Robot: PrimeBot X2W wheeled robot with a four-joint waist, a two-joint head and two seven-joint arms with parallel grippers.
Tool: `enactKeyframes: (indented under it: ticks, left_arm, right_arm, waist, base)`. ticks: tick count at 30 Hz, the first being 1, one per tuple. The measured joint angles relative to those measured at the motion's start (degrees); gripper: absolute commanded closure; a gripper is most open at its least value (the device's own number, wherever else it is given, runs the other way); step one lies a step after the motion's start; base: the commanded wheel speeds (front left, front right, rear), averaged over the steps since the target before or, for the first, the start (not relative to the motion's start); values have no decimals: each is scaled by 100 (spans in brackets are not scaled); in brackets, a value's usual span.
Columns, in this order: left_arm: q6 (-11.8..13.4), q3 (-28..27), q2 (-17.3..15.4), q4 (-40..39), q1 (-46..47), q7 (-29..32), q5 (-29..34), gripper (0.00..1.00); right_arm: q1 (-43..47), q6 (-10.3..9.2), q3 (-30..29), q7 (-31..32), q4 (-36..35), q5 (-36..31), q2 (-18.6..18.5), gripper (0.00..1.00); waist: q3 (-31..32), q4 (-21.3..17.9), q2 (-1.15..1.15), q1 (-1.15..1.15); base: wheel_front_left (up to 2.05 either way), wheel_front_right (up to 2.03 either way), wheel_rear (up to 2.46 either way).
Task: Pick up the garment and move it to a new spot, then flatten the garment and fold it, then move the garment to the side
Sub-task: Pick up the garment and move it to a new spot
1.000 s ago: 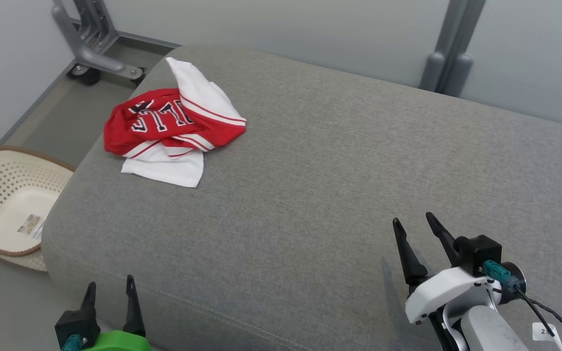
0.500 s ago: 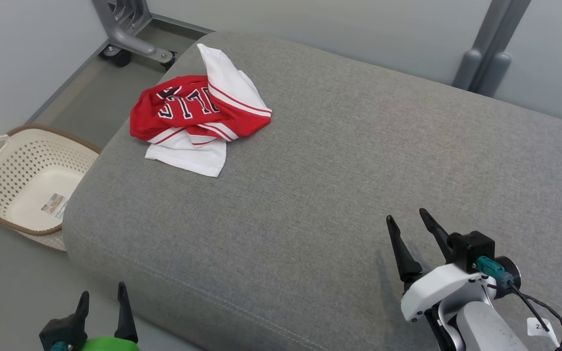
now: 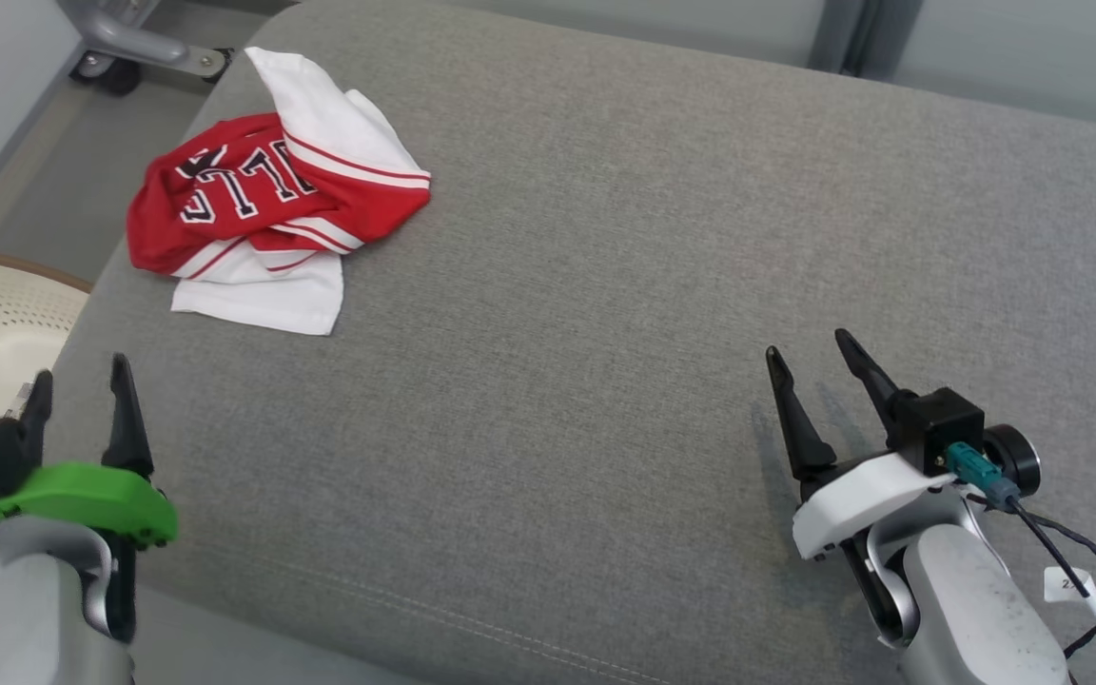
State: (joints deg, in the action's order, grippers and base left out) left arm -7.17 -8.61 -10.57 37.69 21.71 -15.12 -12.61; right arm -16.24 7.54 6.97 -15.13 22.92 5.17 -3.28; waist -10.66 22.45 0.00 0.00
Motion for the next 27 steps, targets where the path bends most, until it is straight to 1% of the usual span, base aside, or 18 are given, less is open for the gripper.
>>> enactKeyframes:
  ticks: [3,7,10,13,16,22,27]
  left_arm:
    - [-20,223,-232,308,480,-1,-253,0]
    - [-26,839,-564,549,1003,-1,-704,0]
    - [-32,1312,-823,672,1232,0,-1049,0]
    - [-34,1818,-976,739,1396,0,-1378,0]
    - [-37,2147,-1134,764,1560,0,-1663,0]
    - [-37,2276,-1256,965,1829,0,-1859,0]
    - [-37,2170,-1228,1282,2069,0,-1811,0]
  right_arm:
    - [-91,0,-1,0,-90,-57,-90,0]
    - [-226,0,-42,0,-210,-118,-192,0]
    - [-296,0,-80,0,-287,-142,-240,0]
    - [-318,0,-144,0,-333,-170,-288,0]
    - [-320,0,-198,0,-371,-185,-324,0]
    - [-320,0,-289,0,-424,-197,-448,0]
    - [-343,0,-333,0,-509,-230,-510,0]
  waist:
    - [-182,-171,0,0]
    - [-417,-421,0,0]
    - [-574,-623,0,0]
    - [-732,-816,0,0]
    - [-897,-986,0,0]
    - [-1209,-1257,0,0]
    - [-1432,-1422,0,0]
  base:
    - [0,0,0]
    - [0,0,0]
    - [0,0,0]
    - [0,0,0]
    - [0,0,0]
    - [0,0,0]
    - [0,0,0]
